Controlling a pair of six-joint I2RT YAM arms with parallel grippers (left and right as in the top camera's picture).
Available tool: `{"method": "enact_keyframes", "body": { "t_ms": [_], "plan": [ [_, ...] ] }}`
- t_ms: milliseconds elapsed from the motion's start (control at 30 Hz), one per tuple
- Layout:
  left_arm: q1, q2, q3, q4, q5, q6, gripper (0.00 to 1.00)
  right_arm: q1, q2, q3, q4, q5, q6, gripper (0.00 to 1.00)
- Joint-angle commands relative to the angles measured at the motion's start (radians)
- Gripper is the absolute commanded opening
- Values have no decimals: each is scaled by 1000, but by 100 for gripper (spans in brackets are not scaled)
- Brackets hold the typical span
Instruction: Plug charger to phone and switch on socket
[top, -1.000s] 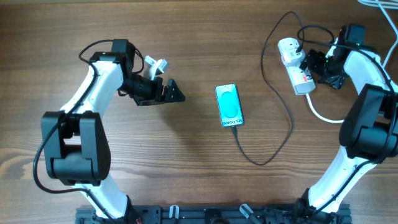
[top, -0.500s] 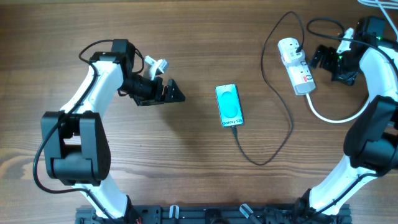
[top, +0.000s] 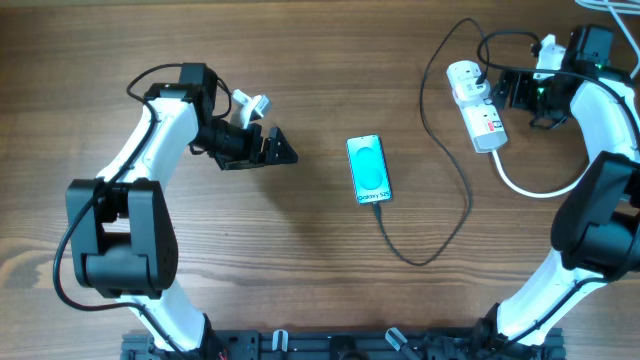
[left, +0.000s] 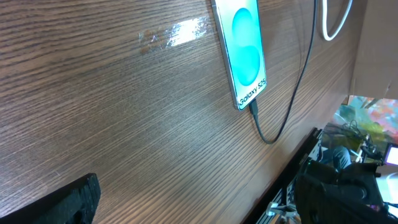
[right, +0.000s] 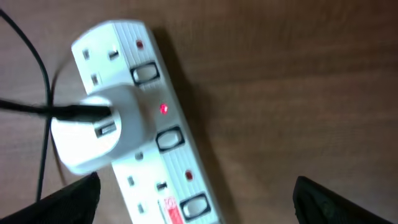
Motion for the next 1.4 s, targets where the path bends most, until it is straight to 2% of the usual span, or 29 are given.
{"method": "enact_keyframes", "body": {
  "t_ms": [0, 967, 1167, 1367],
  "plan": [
    [3, 11, -3, 0, 1, 8, 100, 2, -13, -8, 35, -16, -12, 100],
    [3, 12, -4, 0, 1, 8, 100, 2, -13, -8, 55, -16, -4, 100],
    [8, 14, -4, 0, -49, 8, 100, 2, -13, -8, 55, -16, -3, 100],
    [-24, 13, -4, 0, -160, 8, 100, 2, -13, -8, 55, -16, -3, 100]
  ]
}}
